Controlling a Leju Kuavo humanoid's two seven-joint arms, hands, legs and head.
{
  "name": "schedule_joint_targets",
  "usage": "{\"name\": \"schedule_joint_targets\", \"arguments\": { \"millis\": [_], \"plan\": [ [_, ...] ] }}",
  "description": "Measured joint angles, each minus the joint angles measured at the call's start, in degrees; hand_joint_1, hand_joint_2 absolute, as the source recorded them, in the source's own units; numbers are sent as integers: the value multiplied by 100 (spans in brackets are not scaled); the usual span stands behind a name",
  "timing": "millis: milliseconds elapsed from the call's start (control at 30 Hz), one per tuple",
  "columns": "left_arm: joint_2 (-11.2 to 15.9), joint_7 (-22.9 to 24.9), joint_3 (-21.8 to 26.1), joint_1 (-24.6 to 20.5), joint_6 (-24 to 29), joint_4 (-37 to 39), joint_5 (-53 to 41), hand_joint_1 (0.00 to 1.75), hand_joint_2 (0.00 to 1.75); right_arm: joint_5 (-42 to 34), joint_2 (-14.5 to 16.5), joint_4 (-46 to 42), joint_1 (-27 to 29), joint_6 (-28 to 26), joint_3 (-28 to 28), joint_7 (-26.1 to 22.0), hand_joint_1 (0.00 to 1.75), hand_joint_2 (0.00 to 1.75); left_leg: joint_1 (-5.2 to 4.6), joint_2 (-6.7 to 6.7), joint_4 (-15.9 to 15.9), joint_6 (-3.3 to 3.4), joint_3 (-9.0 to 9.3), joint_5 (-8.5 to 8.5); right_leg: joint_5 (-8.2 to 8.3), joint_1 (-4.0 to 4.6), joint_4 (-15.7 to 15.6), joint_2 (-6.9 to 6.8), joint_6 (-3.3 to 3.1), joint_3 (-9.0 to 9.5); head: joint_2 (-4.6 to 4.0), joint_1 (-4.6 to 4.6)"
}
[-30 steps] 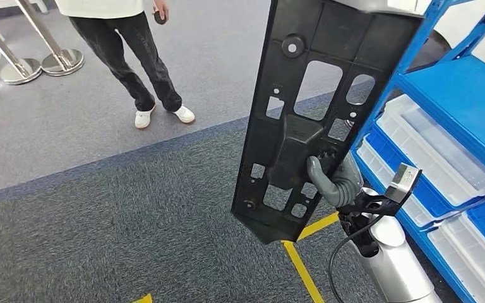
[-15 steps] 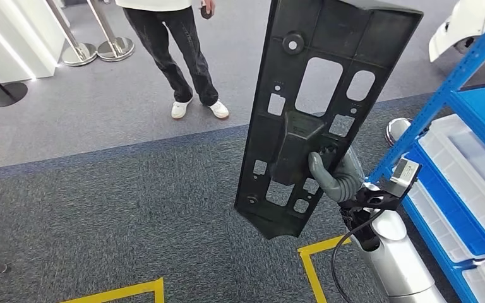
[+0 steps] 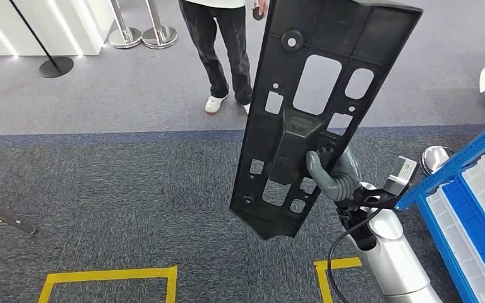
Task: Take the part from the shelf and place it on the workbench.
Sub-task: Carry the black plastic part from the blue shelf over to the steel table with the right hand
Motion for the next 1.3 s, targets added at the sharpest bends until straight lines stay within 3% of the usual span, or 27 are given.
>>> {"name": "schedule_joint_targets", "arguments": {
  "millis": [67, 100, 167, 233, 300, 367, 433, 500, 567, 600, 633, 733, 800, 867, 900, 967, 1033, 1067, 1100, 1133, 1167, 1233, 1300],
  "plan": [
    [0, -2, 0, 4, -2, 1, 2, 0, 175, -3, 12, 15, 12, 0, 0, 3, 169, 175, -2, -108, 10, 1, -1, -1, -54, -4, 376, 25, 15, -223, 0, 0],
    [0, -5, 0, 9, -2, 1, 3, 0, 175, -4, 14, 15, 14, 0, 0, 3, 169, 175, 0, -163, 18, -2, 0, -3, 60, -10, 292, 28, 18, -209, 0, 0],
    [0, -20, 0, 12, -2, 1, 5, 0, 175, -6, 16, 13, 11, 0, 0, 2, 169, 175, 12, -302, 52, -26, 2, -18, 486, -33, -339, 109, 18, 40, 0, 0],
    [0, -47, 0, 4, -3, 0, 6, 0, 175, -7, 24, 8, 8, -2, 1, -2, 169, 175, 12, -443, 110, -81, -33, -43, 766, -59, -1031, 357, 7, 333, 0, -1],
    [0, -63, 0, 5, -4, 0, 8, 0, 175, -5, 32, 1, 4, -5, 5, -3, 169, 175, 18, -558, 136, -152, -86, -44, 773, -51, -1244, 473, -31, 416, 0, -1],
    [3, -60, 0, 21, -3, 1, 10, 0, 175, -3, 34, -5, -20, -13, 9, -1, 169, 175, 32, -615, 130, -221, -121, -33, 787, -56, -1273, 352, -103, 425, 0, 0],
    [8, -42, 0, 24, -2, 1, 16, 0, 175, 0, 29, -24, -52, -25, 12, 5, 169, 175, 27, -385, 321, -287, -217, -167, 801, -71, -1316, 214, -178, 451, 0, -1],
    [11, -21, 1, 6, -2, 1, 31, 0, 175, 3, 15, -46, -68, -32, 13, 12, 169, 175, 42, -72, 940, -349, -500, -511, 795, -51, -1333, 64, -223, 468, 0, -1],
    [11, -13, 2, -12, -2, 1, 46, 0, 175, 5, 8, -51, -73, -33, 13, 19, 169, 175, 65, 12, 1591, -391, -806, -766, 779, -34, -1331, -92, -240, 476, 0, -1],
    [11, -10, 2, -18, -2, 1, 52, 0, 175, 6, 8, -51, -74, -33, 13, 22, 169, 175, 70, 27, 1673, -401, -839, -744, 768, -30, -1331, -167, -239, 485, 0, -1],
    [12, -5, 2, -21, 0, 1, 54, 0, 175, 7, 8, -51, -76, -33, 13, 22, 169, 175, 73, 49, 1547, -402, -763, -629, 755, -28, -1330, -239, -233, 501, 0, -1],
    [13, 8, 2, -12, 5, 1, 55, 0, 175, 7, 8, -53, -87, -33, 13, 20, 169, 175, 36, 332, 464, -325, -195, -162, 700, -7, -1327, -416, -179, 576, 0, -1],
    [13, 9, 2, -14, 5, 0, 55, 0, 175, 10, 8, -56, -95, -33, 13, 21, 169, 175, -14, 447, 147, -237, -61, -114, 678, 28, -1333, -525, -122, 601, 0, 0],
    [14, 9, 3, 0, 7, 0, 55, 0, 175, 14, 13, -65, -107, -33, 15, 23, 169, 175, -17, 333, 106, -157, -60, -99, 660, 44, -1354, -637, -54, 631, 0, 0],
    [15, 10, 3, 10, 8, 1, 55, 0, 175, 16, 17, -72, -118, -33, 18, 24, 169, 175, -6, 265, 72, -122, -43, -82, 623, 32, -1329, -591, -21, 639, 0, 0],
    [17, 11, 4, 6, 9, 1, 51, 0, 175, 16, 33, -85, -143, -32, 22, 20, 169, 175, 23, 151, 10, -57, -2, -46, 419, 7, -1013, -317, 21, 510, 0, 0],
    [17, 11, 4, -12, 8, 1, 47, 0, 175, 16, 51, -83, -132, -32, 22, 21, 169, 175, 19, 24, 6, -24, 1, -39, 102, -4, -277, -46, 29, 133, 0, 0],
    [17, 13, 4, -15, 7, 1, 45, 0, 175, 17, 57, -81, -116, -32, 22, 25, 169, 175, 15, -50, 11, -16, 1, -40, 9, -5, 56, -2, 31, -55, 0, 0],
    [17, 18, 4, -11, 5, 1, 44, 0, 175, 17, 62, -80, -101, -32, 22, 27, 169, 175, 13, -128, 18, -15, 2, -42, 18, -6, 225, 15, 31, -173, 0, 0],
    [16, 25, 4, -4, 5, 1, 42, 0, 175, 17, 65, -80, -95, -32, 22, 27, 169, 175, 13, -202, 27, -17, 5, -46, 144, -9, 163, 25, 28, -183, 0, 0],
    [16, 32, 4, 1, 5, 1, 40, 0, 175, 17, 67, -81, -99, -32, 22, 27, 169, 175, 15, -278, 39, -26, 10, -52, 362, -14, -115, 59, 20, -91, 0, 0],
    [13, 40, 4, 0, 3, 1, 25, 0, 175, 17, 69, -81, -113, -31, 22, 28, 169, 175, 16, -415, 77, -59, -5, -72, 751, -34, -878, 285, -11, 201, 0, 0],
    [10, 43, 3, 0, 1, 1, 2, 0, 175, 17, 73, -81, -115, -31, 21, 36, 169, 175, 21, -530, 101, -114, -52, -75, 856, -37, -1272, 454, -41, 352, 0, 0]
  ]
}}
